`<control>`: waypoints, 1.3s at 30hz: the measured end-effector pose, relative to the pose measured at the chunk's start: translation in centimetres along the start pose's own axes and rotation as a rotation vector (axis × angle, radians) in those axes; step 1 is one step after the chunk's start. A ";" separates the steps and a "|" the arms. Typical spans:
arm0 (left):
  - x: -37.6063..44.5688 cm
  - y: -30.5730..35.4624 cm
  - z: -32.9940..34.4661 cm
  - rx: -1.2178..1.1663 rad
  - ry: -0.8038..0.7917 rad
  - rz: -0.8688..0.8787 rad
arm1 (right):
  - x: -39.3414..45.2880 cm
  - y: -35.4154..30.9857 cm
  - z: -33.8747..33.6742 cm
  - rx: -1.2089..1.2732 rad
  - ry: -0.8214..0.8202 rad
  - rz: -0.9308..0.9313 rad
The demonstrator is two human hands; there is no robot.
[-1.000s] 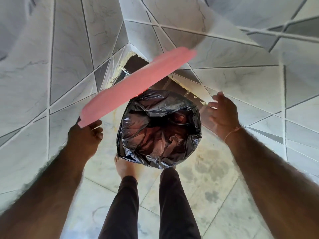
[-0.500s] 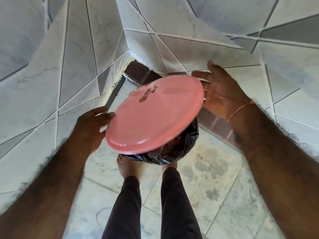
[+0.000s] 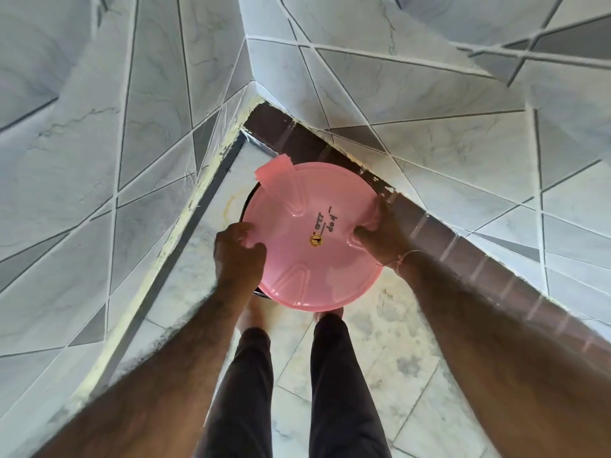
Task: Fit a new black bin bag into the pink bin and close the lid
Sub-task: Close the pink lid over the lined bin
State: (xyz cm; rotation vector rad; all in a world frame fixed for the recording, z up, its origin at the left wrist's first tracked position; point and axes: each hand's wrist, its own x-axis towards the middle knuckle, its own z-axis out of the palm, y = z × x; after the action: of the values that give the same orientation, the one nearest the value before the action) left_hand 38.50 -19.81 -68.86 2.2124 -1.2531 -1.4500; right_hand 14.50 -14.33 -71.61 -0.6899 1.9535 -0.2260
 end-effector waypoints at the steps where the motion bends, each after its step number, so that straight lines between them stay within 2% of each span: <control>1: 0.0 -0.3 -0.2 0.033 -0.011 0.020 | -0.2 -0.2 0.2 -0.022 0.025 0.006; 4: -0.5 -1.4 -0.6 0.130 0.021 -0.038 | -1.0 -0.6 0.9 -0.080 0.084 -0.004; 6: -1.2 -2.0 -0.7 0.068 0.014 -0.225 | -1.1 -0.4 1.2 -0.080 0.086 -0.011; 8: -1.7 -2.4 -0.2 -0.096 -0.101 -0.368 | -1.1 -0.4 1.2 -0.051 0.102 0.001; 9: -2.0 -2.5 0.1 -0.156 -0.165 -0.382 | -1.0 -0.3 1.2 -0.040 0.113 0.003; 14: -0.5 -1.2 0.4 -0.012 -0.231 -0.201 | -2.8 1.0 2.3 0.083 0.216 0.138; 19: 2.8 2.3 1.2 0.265 -0.250 0.022 | -6.0 2.6 5.8 0.559 0.401 0.412; 23: 6.4 3.3 1.5 0.409 -0.256 0.106 | -7.8 2.1 9.3 0.782 0.407 0.509; 24: 6.9 3.0 1.4 0.419 -0.264 0.108 | -8.0 1.8 9.5 0.726 0.409 0.515; 26: 6.4 2.6 0.9 0.483 -0.246 0.166 | -8.0 1.4 9.4 0.368 0.447 0.473; 28: 4.3 2.3 0.6 0.600 -0.123 0.375 | -8.1 1.0 9.1 -0.082 0.491 0.229; 30: 1.9 1.6 0.6 0.741 -0.023 0.670 | -8.0 0.5 9.2 -0.376 0.467 -0.080; 31: 0.8 0.9 0.8 0.819 -0.039 0.779 | -7.7 0.4 9.3 -0.460 0.426 -0.173; 33: -0.4 -1.3 1.5 0.977 -0.146 0.877 | -7.1 0.2 9.5 -0.544 0.340 -0.237; 35: -1.0 -2.9 2.0 1.090 -0.238 0.879 | -6.9 0.1 9.6 -0.570 0.269 -0.223; 39: -1.0 -2.1 1.9 1.147 -0.300 0.833 | -7.0 -0.6 9.0 -0.591 0.179 -0.185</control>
State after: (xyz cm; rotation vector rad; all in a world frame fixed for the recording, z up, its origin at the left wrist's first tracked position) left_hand 37.88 -17.28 -70.34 1.3918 -3.1395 -0.7432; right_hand 24.82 -9.68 -70.31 -1.2715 2.1425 0.1978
